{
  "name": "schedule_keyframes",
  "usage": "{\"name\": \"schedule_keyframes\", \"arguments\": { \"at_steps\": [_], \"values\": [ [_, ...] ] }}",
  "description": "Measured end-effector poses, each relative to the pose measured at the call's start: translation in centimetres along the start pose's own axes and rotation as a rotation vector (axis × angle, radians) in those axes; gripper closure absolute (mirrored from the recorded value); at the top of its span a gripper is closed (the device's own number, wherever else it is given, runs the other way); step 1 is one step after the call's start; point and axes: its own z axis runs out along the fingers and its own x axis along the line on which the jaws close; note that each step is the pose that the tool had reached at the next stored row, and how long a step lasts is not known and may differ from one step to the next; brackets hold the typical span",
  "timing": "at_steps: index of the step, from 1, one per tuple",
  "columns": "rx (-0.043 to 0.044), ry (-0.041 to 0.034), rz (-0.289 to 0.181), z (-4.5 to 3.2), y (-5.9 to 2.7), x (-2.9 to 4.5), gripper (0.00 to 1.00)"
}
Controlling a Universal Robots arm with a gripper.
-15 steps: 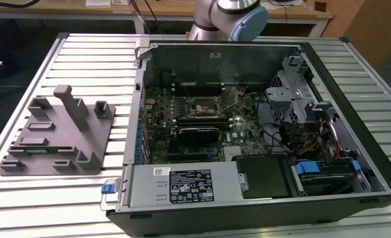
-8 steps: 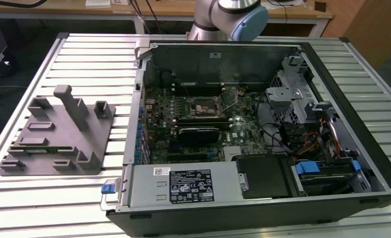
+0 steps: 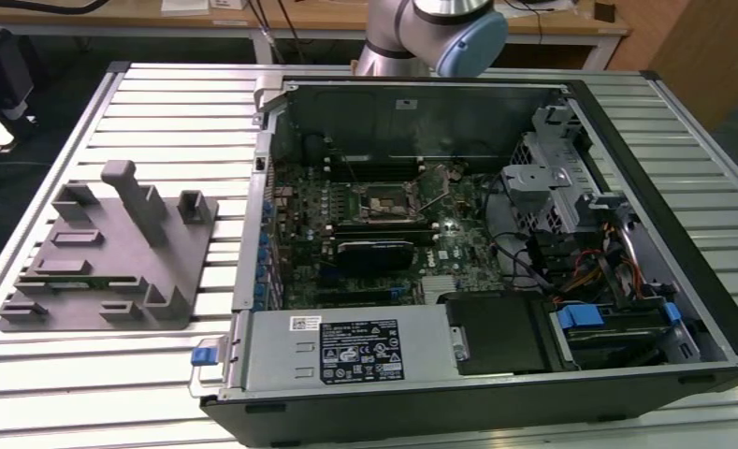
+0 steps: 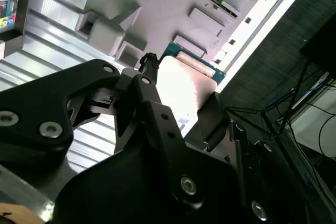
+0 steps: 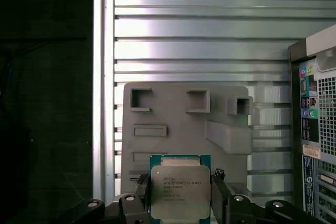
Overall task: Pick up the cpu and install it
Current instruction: 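Pick up the cpu and move it towards the insertion slot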
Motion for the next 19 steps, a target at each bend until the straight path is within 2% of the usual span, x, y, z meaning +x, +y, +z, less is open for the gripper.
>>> {"name": "schedule_keyframes", "arguments": {
  "at_steps": [19],
  "values": [
    [0.0001, 0.0001, 0.0, 0.19, 0.2, -4.6, 0.46]
  ]
}}
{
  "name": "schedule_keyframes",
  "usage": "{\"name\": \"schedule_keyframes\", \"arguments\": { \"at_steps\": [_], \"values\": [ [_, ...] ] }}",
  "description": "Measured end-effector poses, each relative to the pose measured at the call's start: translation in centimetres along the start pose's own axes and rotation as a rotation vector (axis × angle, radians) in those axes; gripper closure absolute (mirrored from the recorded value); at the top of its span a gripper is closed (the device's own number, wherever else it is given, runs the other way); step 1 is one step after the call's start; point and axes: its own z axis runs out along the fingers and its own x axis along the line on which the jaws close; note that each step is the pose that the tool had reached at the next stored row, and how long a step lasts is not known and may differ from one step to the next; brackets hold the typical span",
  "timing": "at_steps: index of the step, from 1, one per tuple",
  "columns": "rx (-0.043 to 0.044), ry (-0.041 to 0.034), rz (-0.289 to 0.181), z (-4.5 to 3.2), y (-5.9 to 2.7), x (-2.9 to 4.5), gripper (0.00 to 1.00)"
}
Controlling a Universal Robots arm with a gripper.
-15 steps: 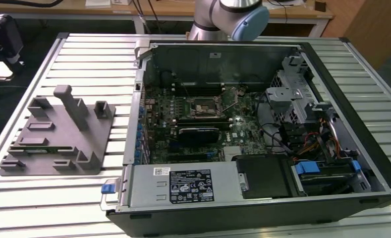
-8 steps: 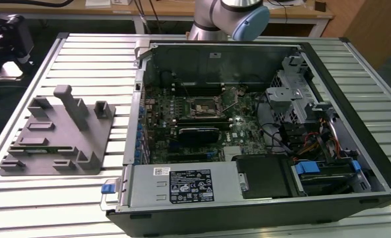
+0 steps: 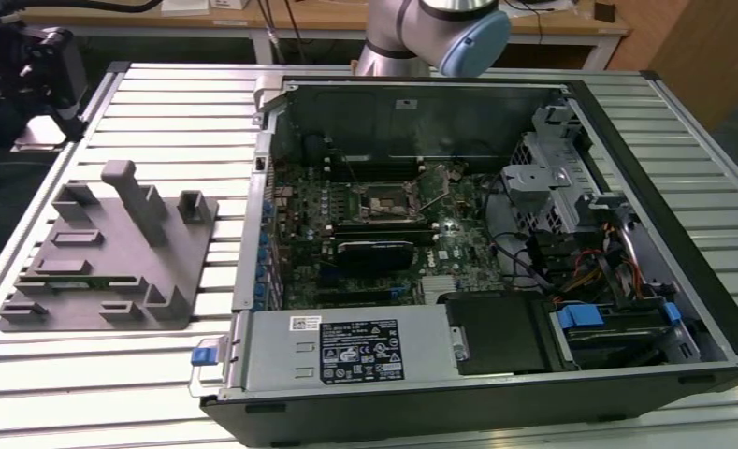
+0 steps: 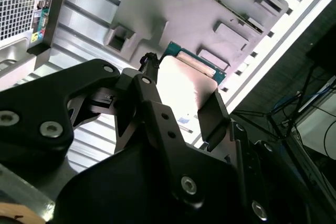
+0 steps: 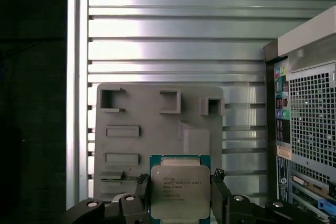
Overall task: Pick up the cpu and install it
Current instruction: 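Pick up the cpu and move it towards the insertion slot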
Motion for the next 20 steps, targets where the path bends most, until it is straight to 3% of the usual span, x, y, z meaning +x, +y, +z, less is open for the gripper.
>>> {"name": "schedule_keyframes", "arguments": {
  "at_steps": [20],
  "values": [
    [-0.0001, 0.0, 0.0, 0.28, 0.28, -6.32, 0.46]
  ]
}}
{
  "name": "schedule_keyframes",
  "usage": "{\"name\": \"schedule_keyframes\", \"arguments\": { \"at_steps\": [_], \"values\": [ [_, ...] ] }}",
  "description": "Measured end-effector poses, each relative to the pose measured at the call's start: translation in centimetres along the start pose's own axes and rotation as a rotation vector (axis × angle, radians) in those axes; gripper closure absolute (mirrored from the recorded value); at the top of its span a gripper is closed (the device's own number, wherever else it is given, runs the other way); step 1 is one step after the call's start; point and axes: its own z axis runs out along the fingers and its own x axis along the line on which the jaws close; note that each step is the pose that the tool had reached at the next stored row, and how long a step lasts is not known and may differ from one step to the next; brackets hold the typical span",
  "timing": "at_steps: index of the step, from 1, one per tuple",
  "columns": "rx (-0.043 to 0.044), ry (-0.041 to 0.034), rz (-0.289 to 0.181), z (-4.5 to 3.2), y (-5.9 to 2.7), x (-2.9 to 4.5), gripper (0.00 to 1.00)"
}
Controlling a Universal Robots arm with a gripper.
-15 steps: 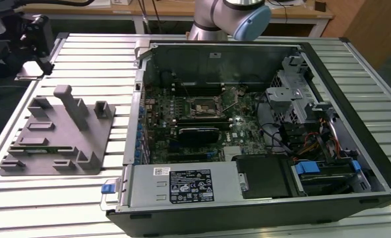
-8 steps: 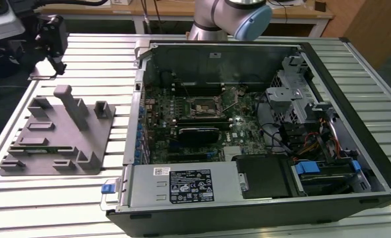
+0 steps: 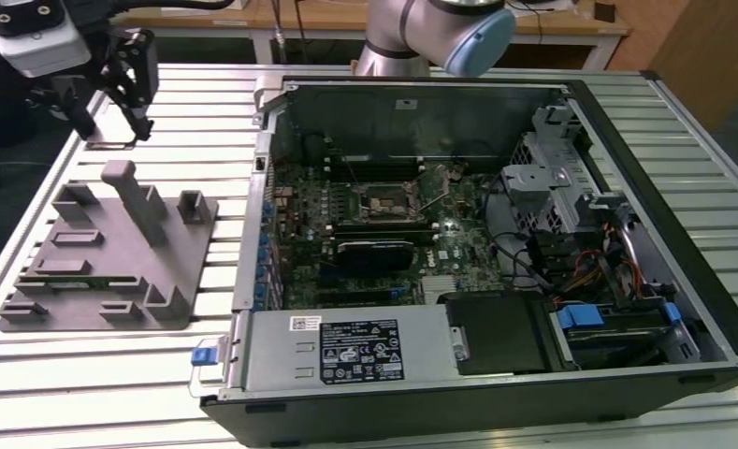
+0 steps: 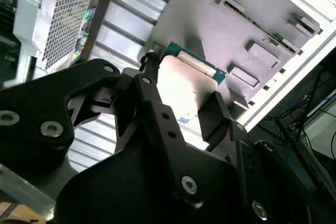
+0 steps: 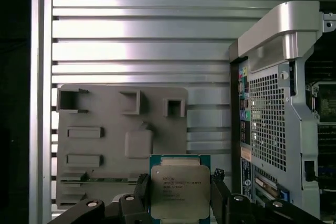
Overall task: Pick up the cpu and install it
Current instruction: 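Pick up the cpu and move it towards the insertion slot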
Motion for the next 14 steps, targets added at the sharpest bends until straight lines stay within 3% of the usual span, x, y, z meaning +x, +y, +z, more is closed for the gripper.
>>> {"name": "schedule_keyframes", "arguments": {
  "at_steps": [14],
  "values": [
    [0.0, 0.0, 0.0, 0.23, 0.24, -5.22, 0.46]
  ]
}}
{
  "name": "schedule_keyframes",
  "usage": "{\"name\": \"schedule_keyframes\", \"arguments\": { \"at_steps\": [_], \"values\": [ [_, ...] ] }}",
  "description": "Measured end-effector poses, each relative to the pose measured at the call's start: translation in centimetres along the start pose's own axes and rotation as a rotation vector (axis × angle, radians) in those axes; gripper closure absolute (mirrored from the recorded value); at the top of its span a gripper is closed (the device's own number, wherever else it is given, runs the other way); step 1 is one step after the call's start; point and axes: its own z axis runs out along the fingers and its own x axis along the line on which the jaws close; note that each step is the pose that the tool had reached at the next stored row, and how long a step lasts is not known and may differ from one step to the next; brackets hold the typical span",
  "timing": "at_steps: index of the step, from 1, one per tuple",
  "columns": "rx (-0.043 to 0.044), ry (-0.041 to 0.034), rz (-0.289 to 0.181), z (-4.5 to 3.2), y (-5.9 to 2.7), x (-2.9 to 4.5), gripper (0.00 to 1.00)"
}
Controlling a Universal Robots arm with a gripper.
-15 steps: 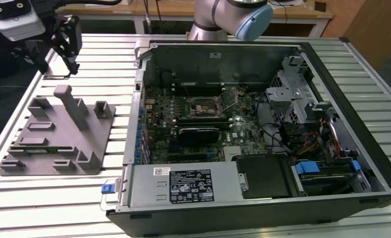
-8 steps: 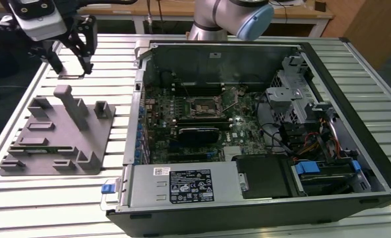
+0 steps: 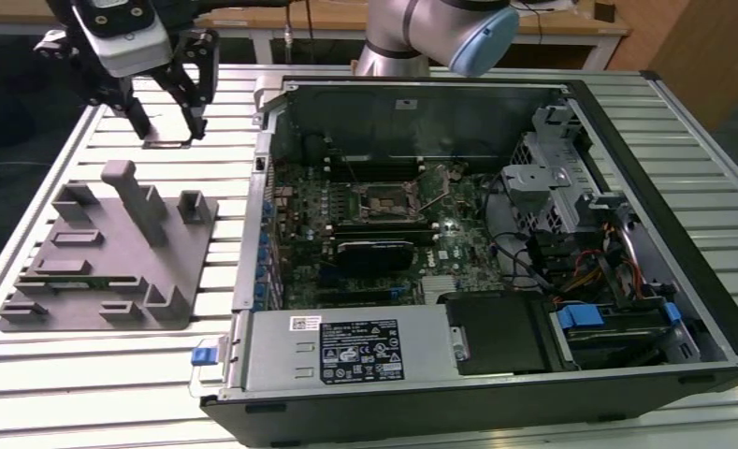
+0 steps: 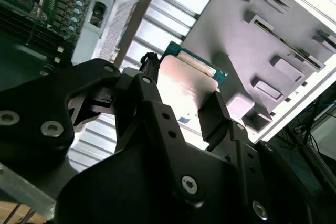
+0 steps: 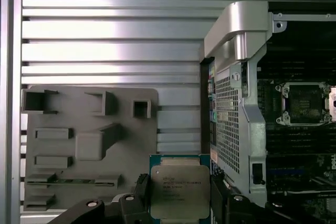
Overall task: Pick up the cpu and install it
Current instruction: 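Pick up the cpu and move it towards the insertion slot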
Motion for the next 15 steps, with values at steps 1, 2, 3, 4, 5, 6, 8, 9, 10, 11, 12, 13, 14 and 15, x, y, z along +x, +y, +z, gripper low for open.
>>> {"name": "schedule_keyframes", "arguments": {
  "at_steps": [1, 2, 3, 4, 5, 6, 8, 9, 10, 11, 12, 13, 14, 15],
  "values": [
    [0.0, 0.0, 0.0, 0.01, 0.01, -0.37, 0.46],
    [0.0, 0.0, 0.0, 0.03, 0.03, -0.75, 0.46],
    [0.0, 0.0, 0.0, 0.05, 0.05, -1.12, 0.46],
    [0.0, 0.0, 0.0, 0.07, 0.07, -1.48, 0.46],
    [0.0, -0.0001, 0.0, 0.09, 0.09, -1.87, 0.46],
    [0.0, 0.0, 0.0, 0.1, 0.1, -2.22, 0.46],
    [0.0001, 0.0001, 0.0, 0.12, 0.14, -2.93, 0.46],
    [-0.0001, -0.0001, 0.0, 0.15, 0.15, -3.28, 0.46],
    [0.0, 0.0, 0.0, 0.16, 0.17, -3.63, 0.46],
    [-0.0001, -0.0001, 0.0, 0.18, 0.19, -3.98, 0.46],
    [0.0, -0.0001, 0.0, 0.19, 0.2, -4.34, 0.46],
    [0.0, 0.0, 0.0, 0.21, 0.22, -4.72, 0.46],
    [0.0001, 0.0001, 0.0, 0.22, 0.24, -5.09, 0.46],
    [0.0, 0.0, 0.0, 0.24, 0.26, -5.45, 0.46]
  ]
}}
